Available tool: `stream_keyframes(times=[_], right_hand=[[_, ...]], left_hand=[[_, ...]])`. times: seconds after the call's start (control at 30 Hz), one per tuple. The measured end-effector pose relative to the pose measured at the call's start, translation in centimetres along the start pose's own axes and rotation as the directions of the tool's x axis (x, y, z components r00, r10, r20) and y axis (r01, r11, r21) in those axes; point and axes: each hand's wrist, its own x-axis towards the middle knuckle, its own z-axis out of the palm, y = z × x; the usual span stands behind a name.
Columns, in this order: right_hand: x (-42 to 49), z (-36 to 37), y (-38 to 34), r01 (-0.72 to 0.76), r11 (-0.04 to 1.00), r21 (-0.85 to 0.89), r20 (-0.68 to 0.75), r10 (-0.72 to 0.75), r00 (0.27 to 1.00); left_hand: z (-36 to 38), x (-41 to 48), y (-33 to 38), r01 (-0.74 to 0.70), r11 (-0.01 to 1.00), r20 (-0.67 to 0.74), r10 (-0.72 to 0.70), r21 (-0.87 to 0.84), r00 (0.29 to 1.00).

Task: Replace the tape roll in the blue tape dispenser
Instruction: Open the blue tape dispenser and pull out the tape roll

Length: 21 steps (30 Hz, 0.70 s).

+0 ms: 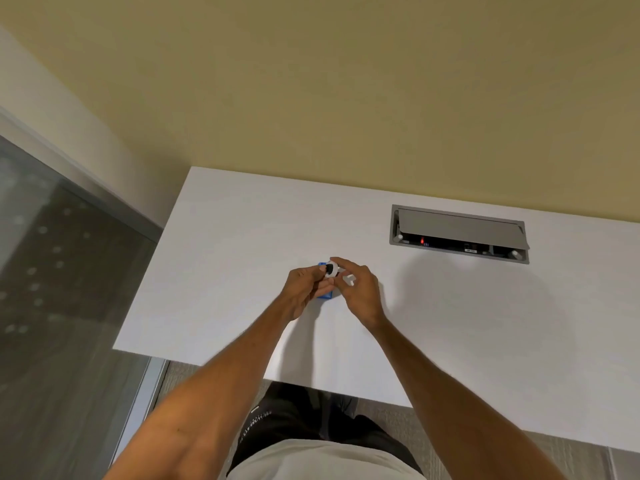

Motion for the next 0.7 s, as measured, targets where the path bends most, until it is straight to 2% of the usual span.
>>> stream_keyframes(times=[0.23,0.33,0.5,0.63,0.7], right_hand=[[0.0,0.4,-0.7,-0.034,0.996,0.085,-0.005,0.035,0.999],[0.1,0.7,-0.8,-0.053,0.996,0.072,-0.012,0.054,0.998],[0.0,1.2,-0.9,-0.016,1.000,0.016,-0.022,0.017,1.000],[-0.1,1.5,-0.5,0.073,0.996,-0.049,-0.041,-0.075,0.996],[0.0,1.8,-0.5,0.069,0.997,-0.039,-0.026,-0.070,0.997]], left_hand=[[-0.4,0.5,1.0,-0.023,0.991,-0.029,0.027,0.131,0.999],[-0.5,0.5,1.8,0.015,0.991,-0.023,-0.012,0.135,1.000],[-0.7,0.5,2.4,0.090,0.990,0.005,-0.091,0.104,0.996],[-1.4,0.7,2.0,0.051,0.972,0.037,-0.061,0.228,0.997],[-1.8,1.0,1.7,0.021,0.959,0.040,-0.034,0.284,0.999]])
